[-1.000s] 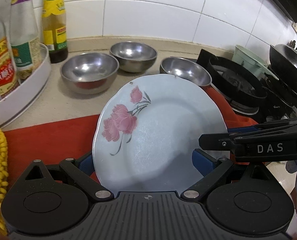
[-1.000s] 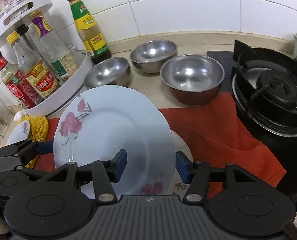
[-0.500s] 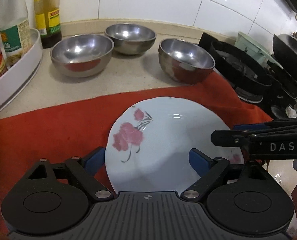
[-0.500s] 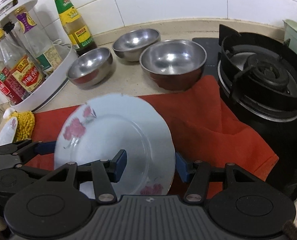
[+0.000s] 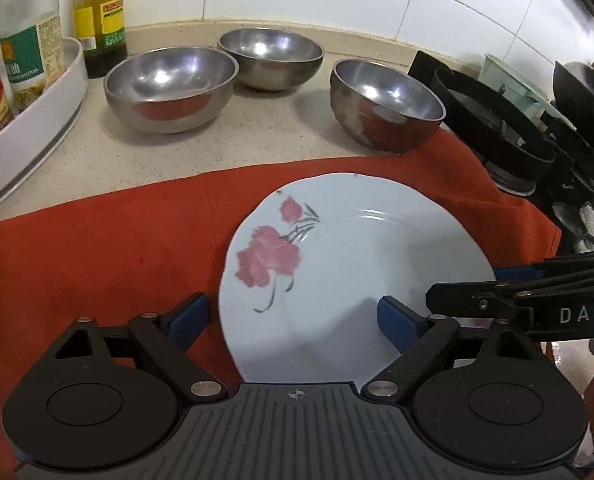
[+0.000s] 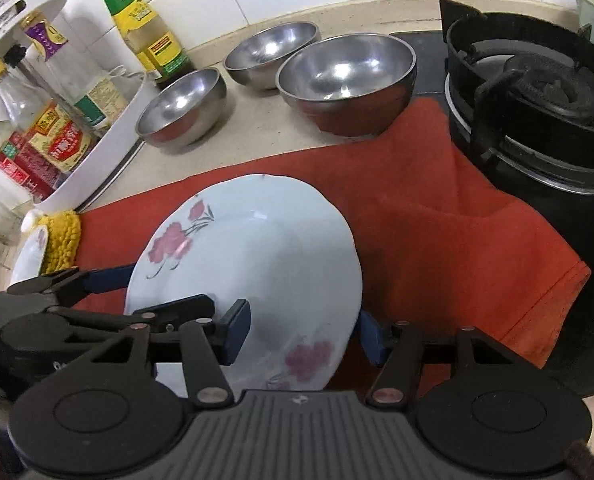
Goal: Organize plates and bowls
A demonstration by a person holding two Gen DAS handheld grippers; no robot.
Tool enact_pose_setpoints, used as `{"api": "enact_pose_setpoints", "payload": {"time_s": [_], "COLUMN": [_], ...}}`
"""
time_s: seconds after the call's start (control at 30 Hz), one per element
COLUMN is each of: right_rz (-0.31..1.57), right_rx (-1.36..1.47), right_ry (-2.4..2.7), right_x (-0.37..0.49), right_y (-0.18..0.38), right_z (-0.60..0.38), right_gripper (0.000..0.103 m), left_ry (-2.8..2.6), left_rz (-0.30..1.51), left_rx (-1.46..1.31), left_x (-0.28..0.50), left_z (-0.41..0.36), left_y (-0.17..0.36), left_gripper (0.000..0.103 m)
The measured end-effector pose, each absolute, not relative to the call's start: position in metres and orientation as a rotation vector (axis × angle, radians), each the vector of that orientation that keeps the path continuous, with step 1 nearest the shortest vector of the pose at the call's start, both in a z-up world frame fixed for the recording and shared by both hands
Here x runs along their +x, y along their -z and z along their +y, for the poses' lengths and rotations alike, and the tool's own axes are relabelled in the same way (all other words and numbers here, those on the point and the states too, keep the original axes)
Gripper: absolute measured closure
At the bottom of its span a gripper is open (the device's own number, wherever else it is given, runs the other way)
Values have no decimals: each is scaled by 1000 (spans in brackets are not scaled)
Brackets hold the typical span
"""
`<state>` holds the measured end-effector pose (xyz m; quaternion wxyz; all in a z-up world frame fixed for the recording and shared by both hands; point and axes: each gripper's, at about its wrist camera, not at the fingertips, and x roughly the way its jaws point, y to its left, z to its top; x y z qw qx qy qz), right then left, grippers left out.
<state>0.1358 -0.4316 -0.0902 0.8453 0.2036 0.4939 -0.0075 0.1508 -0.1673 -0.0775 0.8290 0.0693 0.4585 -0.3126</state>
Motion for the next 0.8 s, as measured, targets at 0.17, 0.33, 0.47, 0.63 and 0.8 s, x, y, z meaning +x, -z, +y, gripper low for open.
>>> {"api": "enact_pose_setpoints", "payload": {"time_s": [0.17, 0.33, 0.47, 0.63, 0.8], "right_rz": [1052, 1050, 1060, 1026, 967], "right_rx": [428, 408, 377, 309, 203], "right_ry": [-7, -49, -51, -39, -43], "right_x": [141, 152, 157, 163, 176], "right_y": [90, 91, 92, 82, 65], "right_z": [-427, -415, -412, -410, -401], "right_gripper": [49, 49, 49, 49, 49], "left_ry": [611, 579, 518, 398, 258], "left_rz": [976, 972, 936, 885, 838], "left_rx": [138, 95, 77, 42, 5], "left_x": [153, 155, 152, 150, 150], "left_z": [-158, -138, -116, -76, -30], "left_y": [75, 70, 60, 45, 31], "left_gripper": [16, 14, 10, 7, 6]}}
